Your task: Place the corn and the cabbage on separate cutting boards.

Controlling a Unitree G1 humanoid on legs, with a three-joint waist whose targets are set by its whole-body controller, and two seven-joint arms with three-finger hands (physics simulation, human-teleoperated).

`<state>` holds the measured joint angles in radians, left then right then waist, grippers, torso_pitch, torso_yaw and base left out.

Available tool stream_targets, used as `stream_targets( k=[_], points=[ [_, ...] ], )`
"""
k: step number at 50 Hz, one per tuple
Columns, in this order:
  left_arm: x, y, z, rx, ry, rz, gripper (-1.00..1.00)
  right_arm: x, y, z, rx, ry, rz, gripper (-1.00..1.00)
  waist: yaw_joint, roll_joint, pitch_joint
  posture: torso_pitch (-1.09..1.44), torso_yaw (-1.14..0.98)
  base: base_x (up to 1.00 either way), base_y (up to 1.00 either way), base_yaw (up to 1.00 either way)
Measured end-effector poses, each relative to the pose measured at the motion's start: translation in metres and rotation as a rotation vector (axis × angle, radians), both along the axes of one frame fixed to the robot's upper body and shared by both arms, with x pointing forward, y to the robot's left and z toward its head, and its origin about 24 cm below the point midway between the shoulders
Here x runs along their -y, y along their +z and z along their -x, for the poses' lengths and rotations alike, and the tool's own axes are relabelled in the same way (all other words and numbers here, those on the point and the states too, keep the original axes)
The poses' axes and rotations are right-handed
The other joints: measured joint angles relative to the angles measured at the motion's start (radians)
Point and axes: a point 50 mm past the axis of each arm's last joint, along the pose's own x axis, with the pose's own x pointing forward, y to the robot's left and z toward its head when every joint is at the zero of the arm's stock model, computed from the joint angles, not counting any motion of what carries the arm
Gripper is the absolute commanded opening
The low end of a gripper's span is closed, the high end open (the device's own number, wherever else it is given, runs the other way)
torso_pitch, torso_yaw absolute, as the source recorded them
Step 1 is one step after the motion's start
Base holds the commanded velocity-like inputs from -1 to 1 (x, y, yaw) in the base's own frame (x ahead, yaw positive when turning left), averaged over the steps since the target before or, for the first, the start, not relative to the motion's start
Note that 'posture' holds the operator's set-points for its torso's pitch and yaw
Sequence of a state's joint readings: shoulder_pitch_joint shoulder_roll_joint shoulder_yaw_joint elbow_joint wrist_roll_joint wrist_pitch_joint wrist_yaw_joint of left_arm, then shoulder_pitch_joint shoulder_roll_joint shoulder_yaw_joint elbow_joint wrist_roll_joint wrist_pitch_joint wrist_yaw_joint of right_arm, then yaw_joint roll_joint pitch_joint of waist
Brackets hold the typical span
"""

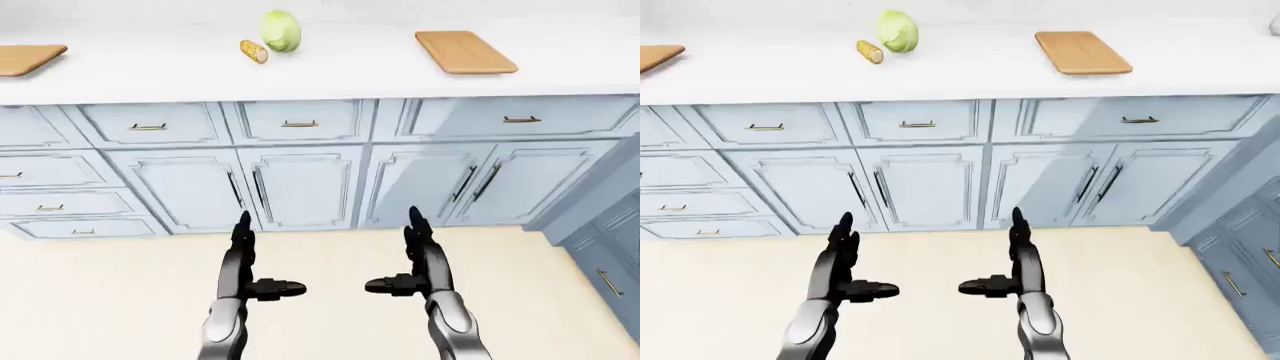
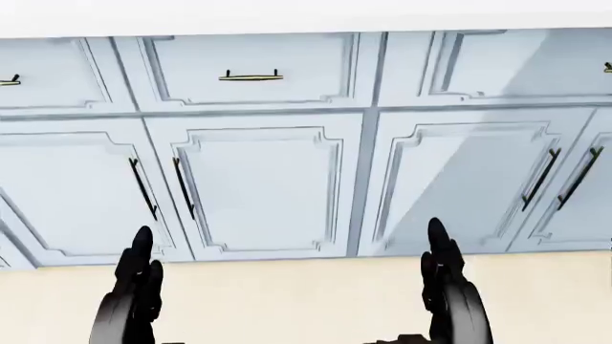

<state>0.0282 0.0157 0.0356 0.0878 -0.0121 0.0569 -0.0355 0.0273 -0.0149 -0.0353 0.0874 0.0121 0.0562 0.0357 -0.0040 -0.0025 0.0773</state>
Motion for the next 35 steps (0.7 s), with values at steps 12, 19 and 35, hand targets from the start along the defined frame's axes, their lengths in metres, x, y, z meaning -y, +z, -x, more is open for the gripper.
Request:
stream_targets(
  k=[12,19,35],
  points=[
    [-0.001,0.033,-0.007,0.095,-0.005,-0.021,1.0,0.0,0.024,-0.009,0.082,0.007,0.007,1.0,0.009,-0.003,-0.056,0.0,0.0,0.0,0.0,0.0],
    [-0.001,0.084,-0.02,0.172,-0.02,-0.051,1.0,0.001,0.058,-0.019,0.137,0.005,0.02,1.0,0.008,-0.003,-0.066,0.0,0.0,0.0,0.0,0.0],
    [-0.016,0.161,-0.024,0.259,0.006,-0.064,1.0,-0.005,0.134,-0.037,0.259,0.033,0.014,1.0,0.008,-0.002,-0.067,0.0,0.0,0.0,0.0,0.0]
  ],
)
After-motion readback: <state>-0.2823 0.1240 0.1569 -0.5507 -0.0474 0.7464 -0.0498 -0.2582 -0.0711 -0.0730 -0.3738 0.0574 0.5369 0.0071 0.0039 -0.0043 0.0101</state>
